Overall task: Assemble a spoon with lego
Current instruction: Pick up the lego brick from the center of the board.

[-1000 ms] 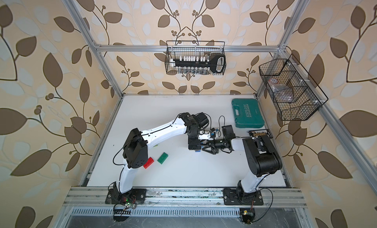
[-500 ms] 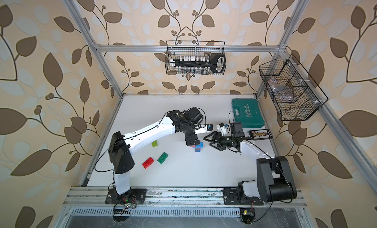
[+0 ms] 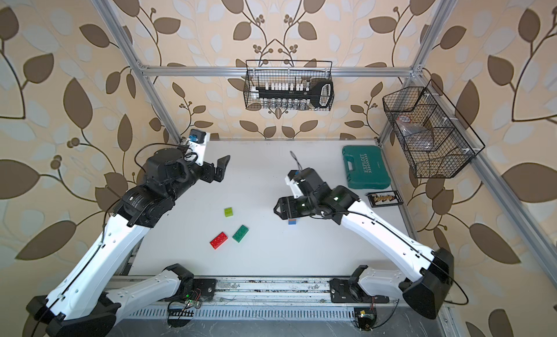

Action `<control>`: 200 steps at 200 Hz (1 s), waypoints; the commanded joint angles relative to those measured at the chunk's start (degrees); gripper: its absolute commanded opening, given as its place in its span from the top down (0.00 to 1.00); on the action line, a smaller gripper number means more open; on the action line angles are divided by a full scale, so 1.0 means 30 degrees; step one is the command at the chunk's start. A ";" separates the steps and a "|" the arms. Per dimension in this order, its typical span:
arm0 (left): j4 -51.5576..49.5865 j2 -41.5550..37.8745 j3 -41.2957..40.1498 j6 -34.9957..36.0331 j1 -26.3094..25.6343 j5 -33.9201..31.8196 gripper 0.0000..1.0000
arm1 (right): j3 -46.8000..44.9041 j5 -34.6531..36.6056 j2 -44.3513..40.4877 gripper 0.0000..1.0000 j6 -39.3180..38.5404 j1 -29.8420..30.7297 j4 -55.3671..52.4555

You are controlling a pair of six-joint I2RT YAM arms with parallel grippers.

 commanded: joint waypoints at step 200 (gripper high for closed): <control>-0.1714 -0.3955 -0.7837 -0.3863 0.3795 -0.0182 0.01 | 1.0435 0.4894 1.6816 0.16 0.0762 0.4482 -0.4748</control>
